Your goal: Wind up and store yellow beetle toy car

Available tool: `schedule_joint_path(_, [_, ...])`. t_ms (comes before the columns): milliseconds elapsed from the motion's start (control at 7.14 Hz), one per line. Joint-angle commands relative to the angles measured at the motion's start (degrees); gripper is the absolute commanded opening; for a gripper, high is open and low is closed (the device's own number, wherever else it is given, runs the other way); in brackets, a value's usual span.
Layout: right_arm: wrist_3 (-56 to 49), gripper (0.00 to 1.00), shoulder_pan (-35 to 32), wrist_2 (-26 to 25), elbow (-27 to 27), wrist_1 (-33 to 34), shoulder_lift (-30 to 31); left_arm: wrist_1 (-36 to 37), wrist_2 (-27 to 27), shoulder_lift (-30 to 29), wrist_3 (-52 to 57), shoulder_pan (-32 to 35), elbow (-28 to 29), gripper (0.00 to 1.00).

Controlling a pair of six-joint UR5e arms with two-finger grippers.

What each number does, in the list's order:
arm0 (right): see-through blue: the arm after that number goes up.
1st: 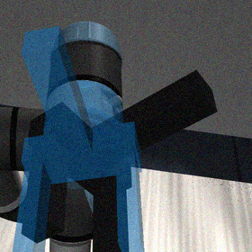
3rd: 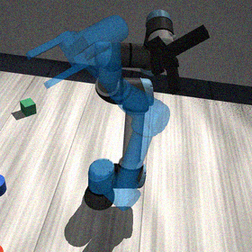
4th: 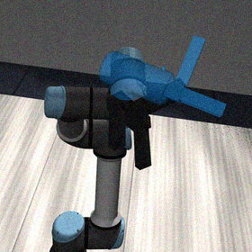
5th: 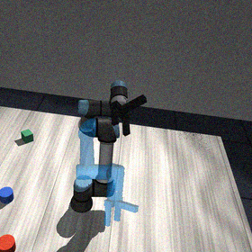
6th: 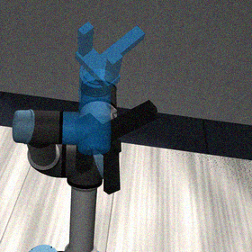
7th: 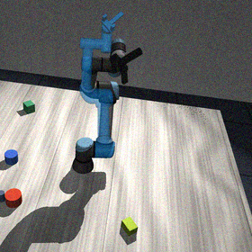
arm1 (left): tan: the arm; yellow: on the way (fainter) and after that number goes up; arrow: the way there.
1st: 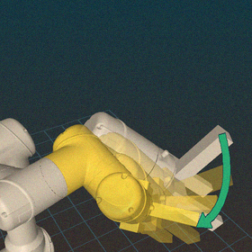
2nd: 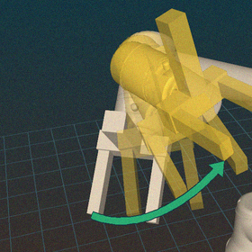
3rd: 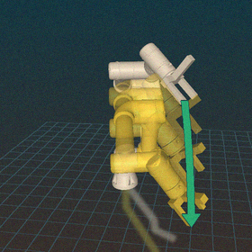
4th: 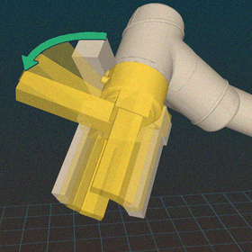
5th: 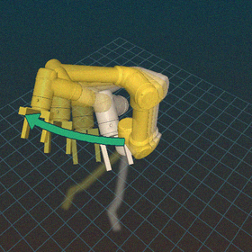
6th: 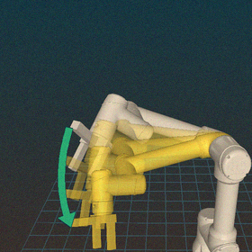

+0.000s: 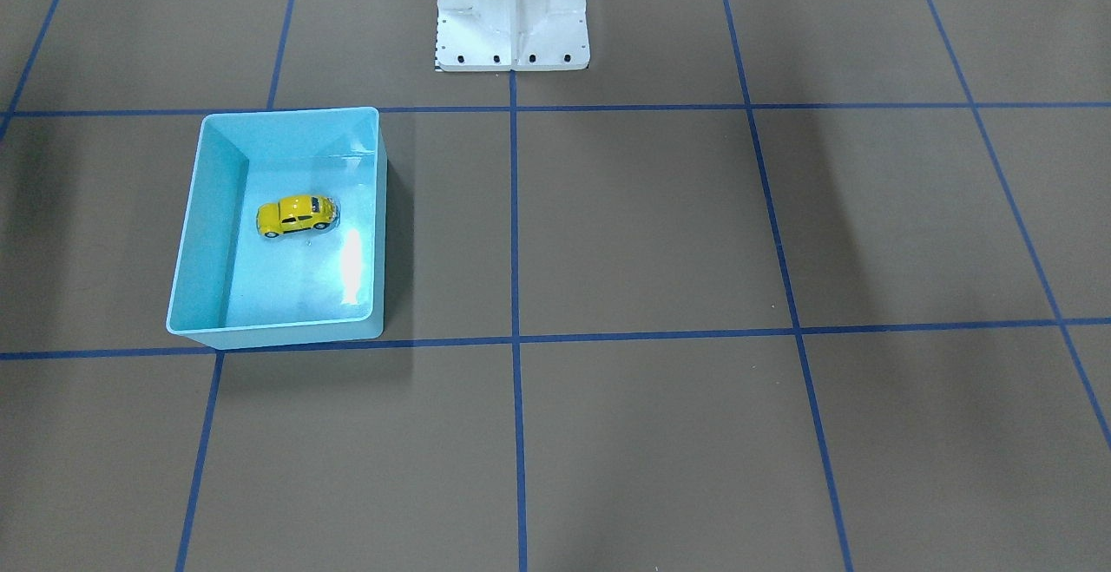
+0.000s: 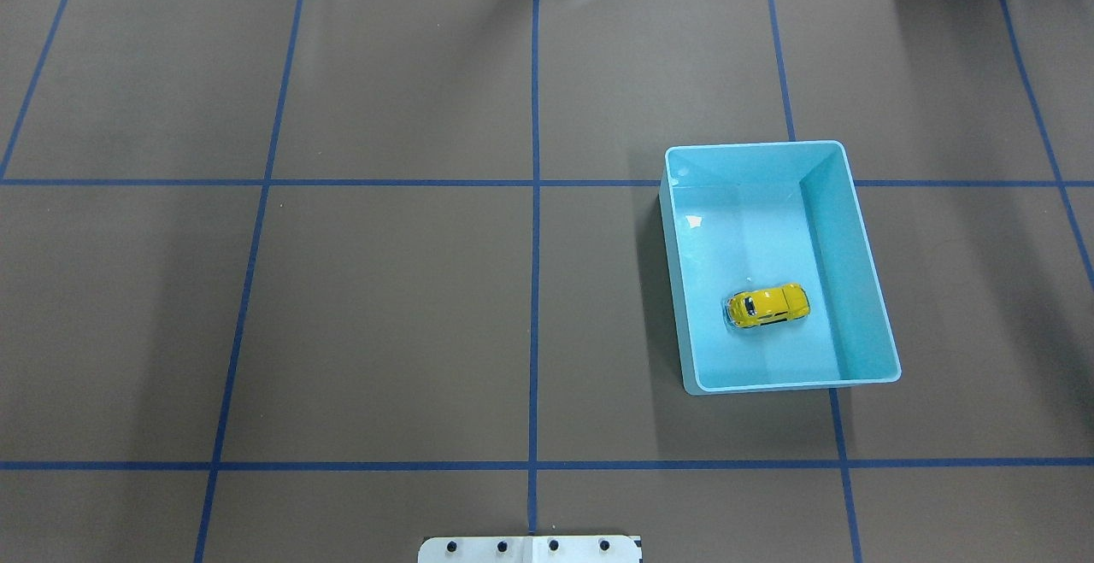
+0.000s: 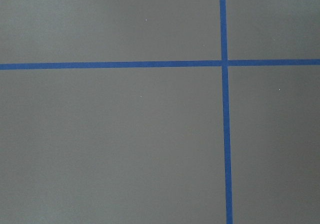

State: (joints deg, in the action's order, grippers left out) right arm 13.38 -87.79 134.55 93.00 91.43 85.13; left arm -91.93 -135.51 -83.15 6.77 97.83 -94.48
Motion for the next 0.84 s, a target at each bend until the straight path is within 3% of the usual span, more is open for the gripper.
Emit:
schedule_joint_path(0, [-0.8, 1.0, -0.2, 0.1, 0.0, -0.2, 0.6, 0.0, 0.1, 0.0, 0.1, 0.0, 0.3, 1.0])
schedule_joint_path(700, [-9.2, 1.0, 0.1, 0.9, 0.2, -2.9, 2.7, 0.0, 0.1, 0.0, 0.1, 0.0, 0.4, 1.0])
